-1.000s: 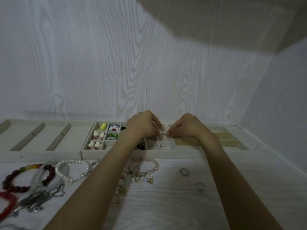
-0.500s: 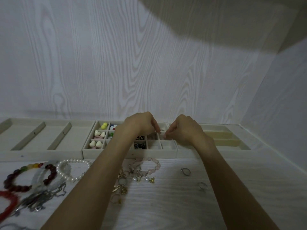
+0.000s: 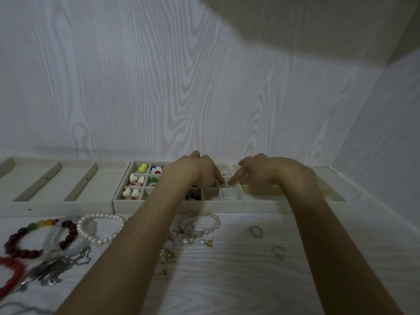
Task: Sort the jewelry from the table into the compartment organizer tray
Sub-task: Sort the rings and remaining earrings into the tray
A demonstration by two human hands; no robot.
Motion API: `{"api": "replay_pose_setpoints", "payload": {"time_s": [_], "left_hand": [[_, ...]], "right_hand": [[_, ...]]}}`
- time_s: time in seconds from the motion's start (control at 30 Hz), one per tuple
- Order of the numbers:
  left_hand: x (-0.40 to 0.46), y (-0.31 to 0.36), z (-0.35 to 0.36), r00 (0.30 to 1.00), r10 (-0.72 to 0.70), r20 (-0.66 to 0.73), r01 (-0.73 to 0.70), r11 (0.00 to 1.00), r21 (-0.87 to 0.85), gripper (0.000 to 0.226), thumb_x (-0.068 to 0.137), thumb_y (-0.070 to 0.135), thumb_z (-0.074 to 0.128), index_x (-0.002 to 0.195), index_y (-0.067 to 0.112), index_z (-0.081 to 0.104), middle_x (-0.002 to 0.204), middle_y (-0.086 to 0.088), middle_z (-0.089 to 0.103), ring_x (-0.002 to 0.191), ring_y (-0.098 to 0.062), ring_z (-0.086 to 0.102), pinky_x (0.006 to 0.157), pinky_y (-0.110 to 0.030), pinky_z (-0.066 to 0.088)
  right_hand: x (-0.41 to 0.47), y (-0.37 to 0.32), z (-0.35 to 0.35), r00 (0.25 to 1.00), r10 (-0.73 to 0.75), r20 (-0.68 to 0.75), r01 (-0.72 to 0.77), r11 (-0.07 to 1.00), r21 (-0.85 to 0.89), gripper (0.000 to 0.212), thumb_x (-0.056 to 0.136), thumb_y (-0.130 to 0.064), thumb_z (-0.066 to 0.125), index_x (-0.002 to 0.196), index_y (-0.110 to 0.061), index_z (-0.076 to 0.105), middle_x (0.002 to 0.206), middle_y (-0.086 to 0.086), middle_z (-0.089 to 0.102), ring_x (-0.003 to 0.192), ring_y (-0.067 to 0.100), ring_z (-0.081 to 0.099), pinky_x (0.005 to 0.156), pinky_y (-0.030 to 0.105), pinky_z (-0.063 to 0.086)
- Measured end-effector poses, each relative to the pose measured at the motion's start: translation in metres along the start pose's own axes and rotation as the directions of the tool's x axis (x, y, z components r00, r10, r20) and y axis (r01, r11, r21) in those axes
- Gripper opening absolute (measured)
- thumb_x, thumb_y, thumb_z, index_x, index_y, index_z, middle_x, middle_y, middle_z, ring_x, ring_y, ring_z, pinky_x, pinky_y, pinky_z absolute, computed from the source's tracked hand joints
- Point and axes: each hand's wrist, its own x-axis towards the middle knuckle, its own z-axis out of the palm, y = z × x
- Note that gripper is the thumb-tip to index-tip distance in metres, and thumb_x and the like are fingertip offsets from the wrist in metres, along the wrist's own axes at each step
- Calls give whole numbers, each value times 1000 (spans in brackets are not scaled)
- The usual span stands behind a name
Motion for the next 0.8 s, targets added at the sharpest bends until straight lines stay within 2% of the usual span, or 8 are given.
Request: {"api": "replay_pose_setpoints", "payload": {"time_s": [0.13, 0.27, 0.33, 0.4, 0.5, 0.6, 0.67, 0.8], "left_hand": [[2, 4, 3, 1000, -13, -5, 13, 996, 83, 37, 90, 36, 53, 125, 46, 55, 125, 0, 42, 124, -26, 34, 105, -45, 36], [-8, 12, -3, 995, 28, -94, -20, 996, 89, 36, 96, 24, 47, 126, 40, 57, 128, -2, 44, 126, -23, 32, 101, -35, 33], [-12, 14, -8, 982, 47, -183, -32, 996, 86, 38, 97, 19, 43, 127, 38, 56, 132, -3, 44, 127, -23, 31, 98, -33, 31], [-14, 15, -10, 972, 79, -220, -57, 993, 103, 41, 97, 17, 41, 130, 38, 53, 136, -3, 42, 127, -23, 31, 97, -33, 31], [-14, 19, -5, 982, 122, -142, -99, 983, 156, 43, 98, 20, 41, 134, 41, 47, 138, -2, 38, 126, -23, 30, 99, -33, 30], [-12, 21, 2, 986, 130, -104, -108, 976, 190, 37, 100, 33, 40, 135, 42, 46, 138, -2, 38, 127, -23, 29, 101, -33, 28], [-11, 21, 4, 986, 125, -106, -102, 974, 204, 38, 100, 30, 39, 136, 41, 45, 138, -2, 38, 127, -23, 29, 101, -34, 29], [-14, 20, 1, 986, 109, -129, -80, 974, 212, 42, 98, 22, 40, 136, 40, 45, 138, -3, 38, 128, -23, 29, 100, -33, 29]], "right_hand": [[10, -4, 8, 998, 34, 48, -31, 997, -76, 48, 88, -35, 47, 136, -27, 50, 150, 8, 28, 134, 32, 33, 111, 46, 31], [1, -2, 1, 1000, -28, 5, 28, 1000, 7, 38, 95, -18, 44, 130, -28, 56, 145, 8, 36, 131, 31, 36, 112, 44, 30], [-8, 1, -6, 996, -59, -64, 61, 998, 30, 43, 96, -6, 39, 126, -29, 59, 145, 6, 38, 135, 28, 31, 114, 42, 26], [-11, 4, -8, 995, -62, -84, 62, 998, 1, 45, 96, -5, 38, 128, -30, 57, 149, 5, 33, 139, 27, 24, 116, 41, 21], [-3, 1, -2, 999, -45, -12, 44, 997, -69, 44, 98, -12, 41, 134, -34, 50, 152, 6, 26, 140, 28, 23, 116, 44, 20], [8, -2, 5, 1000, 7, 1, -7, 998, -70, 44, 94, -27, 47, 138, -25, 47, 151, 8, 27, 137, 31, 29, 113, 47, 26], [14, -3, 9, 1000, 21, 4, -21, 994, -104, 48, 93, -32, 44, 139, -21, 45, 150, 9, 30, 135, 31, 33, 112, 45, 29], [4, -7, 3, 999, -19, 34, 21, 997, -74, 42, 96, -26, 45, 138, -24, 48, 150, 9, 30, 136, 29, 33, 113, 42, 27]]}}
